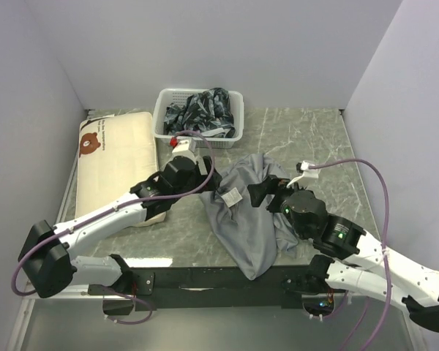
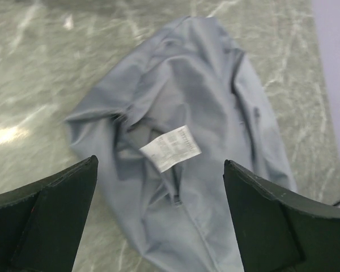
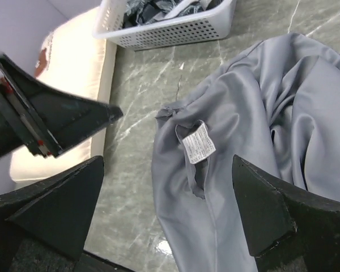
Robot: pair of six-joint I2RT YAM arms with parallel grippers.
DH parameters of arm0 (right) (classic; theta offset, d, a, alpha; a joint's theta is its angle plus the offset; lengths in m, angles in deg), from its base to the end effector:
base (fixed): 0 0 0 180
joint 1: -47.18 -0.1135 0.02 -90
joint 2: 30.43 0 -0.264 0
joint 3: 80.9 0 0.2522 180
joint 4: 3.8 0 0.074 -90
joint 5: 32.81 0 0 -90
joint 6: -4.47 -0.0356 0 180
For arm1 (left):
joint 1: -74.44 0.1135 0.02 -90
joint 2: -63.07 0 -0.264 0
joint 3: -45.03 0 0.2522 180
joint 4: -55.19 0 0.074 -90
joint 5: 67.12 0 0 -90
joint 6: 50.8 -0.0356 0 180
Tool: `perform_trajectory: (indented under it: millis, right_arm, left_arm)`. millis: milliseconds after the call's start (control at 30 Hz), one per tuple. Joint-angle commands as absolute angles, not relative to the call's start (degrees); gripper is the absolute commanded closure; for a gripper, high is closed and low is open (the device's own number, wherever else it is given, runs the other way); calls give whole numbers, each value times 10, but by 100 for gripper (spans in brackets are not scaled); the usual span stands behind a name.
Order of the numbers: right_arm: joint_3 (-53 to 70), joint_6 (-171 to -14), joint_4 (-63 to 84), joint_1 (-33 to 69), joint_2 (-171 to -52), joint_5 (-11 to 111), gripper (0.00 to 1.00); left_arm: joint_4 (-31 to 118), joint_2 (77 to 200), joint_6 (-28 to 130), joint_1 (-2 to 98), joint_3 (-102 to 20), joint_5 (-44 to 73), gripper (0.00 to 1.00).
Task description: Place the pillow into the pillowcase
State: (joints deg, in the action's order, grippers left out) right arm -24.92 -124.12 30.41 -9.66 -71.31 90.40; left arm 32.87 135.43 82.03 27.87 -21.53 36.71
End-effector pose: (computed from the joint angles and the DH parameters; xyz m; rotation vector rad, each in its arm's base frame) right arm 0.1049 0.1249 0.3180 0.0944 1.8898 0.6034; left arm 0.2032 -0.2023 0.2884 -0.0848 2.1231 -0.7109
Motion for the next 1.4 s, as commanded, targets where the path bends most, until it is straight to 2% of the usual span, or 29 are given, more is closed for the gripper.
perform_trajectory:
  millis: [0, 200, 300, 400, 567, 633, 900, 1000, 1133, 1200, 1367]
  right_arm:
    - [-256, -1265, 326, -96, -720, 922, 0]
    - [-228, -1282, 354, -93, -781, 896, 0]
    - [-240, -1282, 349, -93, -797, 894, 0]
    - [-279, -1285, 307, -92, -785, 896, 0]
    - [-307, -1351, 308, -92, -760, 923, 0]
    - [-315, -1336, 284, -82, -754, 889, 0]
    - [-281, -1282, 288, -72, -779, 835, 0]
    - [-284, -1245, 234, -35, -813, 769, 0]
    - [-250, -1224, 238, 91, -878, 696, 0]
    - [-258, -1222, 226, 124, -887, 651, 0]
    - [-287, -1227, 209, 137, -919, 630, 1]
  left_arm:
    - [299, 1305, 858, 278, -197, 423, 3]
    - [167, 1292, 896, 279, -237, 506, 3]
    - [139, 1287, 883, 279, -261, 503, 3]
    - [185, 1250, 844, 279, -228, 473, 3]
    - [195, 1202, 883, 279, -202, 448, 3]
    - [191, 1194, 902, 279, -198, 447, 3]
    - [164, 1190, 951, 279, -169, 504, 3]
    - [209, 1193, 930, 279, -142, 478, 3]
    - [226, 1258, 936, 279, -139, 450, 3]
    - [281, 1277, 932, 279, -127, 411, 3]
    - [327, 1337, 946, 279, -109, 376, 3]
